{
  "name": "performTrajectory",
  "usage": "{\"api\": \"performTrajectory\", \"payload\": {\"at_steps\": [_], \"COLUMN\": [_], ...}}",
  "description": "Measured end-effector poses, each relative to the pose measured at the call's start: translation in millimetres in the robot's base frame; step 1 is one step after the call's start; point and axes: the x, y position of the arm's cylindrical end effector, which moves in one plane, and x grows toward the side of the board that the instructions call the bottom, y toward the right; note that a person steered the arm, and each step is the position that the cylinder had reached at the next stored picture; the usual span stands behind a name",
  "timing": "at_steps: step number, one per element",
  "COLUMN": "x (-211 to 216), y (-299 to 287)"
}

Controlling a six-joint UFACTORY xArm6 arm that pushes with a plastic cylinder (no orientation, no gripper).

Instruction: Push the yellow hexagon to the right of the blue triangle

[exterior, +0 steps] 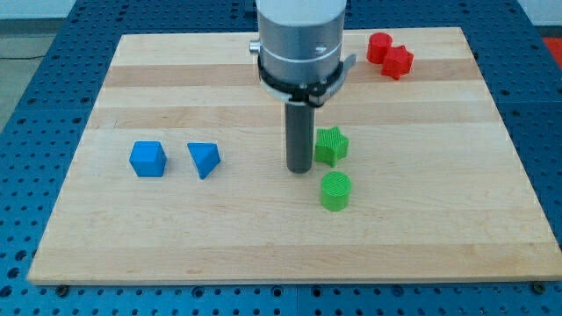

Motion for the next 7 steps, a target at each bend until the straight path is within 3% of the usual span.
{"api": "performTrajectory", "payload": {"at_steps": [2, 4, 7], "x": [-57, -152, -142], "y": [58, 51, 12]}}
